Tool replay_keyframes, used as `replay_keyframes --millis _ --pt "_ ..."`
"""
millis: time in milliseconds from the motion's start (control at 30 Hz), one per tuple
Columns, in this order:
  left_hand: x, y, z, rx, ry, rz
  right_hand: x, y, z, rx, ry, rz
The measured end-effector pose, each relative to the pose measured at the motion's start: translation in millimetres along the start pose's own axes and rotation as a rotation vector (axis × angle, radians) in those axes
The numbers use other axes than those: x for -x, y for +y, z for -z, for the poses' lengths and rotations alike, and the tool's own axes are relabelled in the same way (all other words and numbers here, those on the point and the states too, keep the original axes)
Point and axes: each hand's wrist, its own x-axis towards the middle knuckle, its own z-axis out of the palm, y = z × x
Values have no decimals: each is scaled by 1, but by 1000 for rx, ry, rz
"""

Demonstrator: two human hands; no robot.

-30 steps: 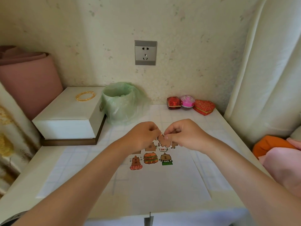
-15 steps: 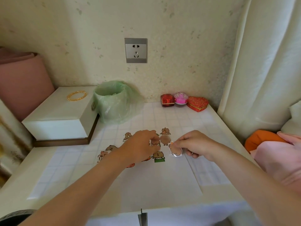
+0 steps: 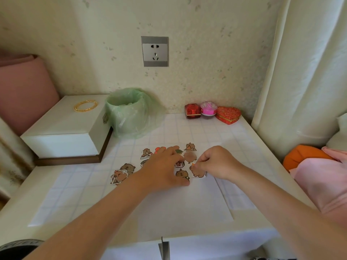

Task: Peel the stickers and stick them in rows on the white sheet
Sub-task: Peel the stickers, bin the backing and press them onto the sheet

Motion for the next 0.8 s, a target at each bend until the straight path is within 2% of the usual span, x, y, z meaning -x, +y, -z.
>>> replay_keyframes --millis 800 --pt "0 -4 -4 -57 18 -81 3 -10 -4 296 65 78"
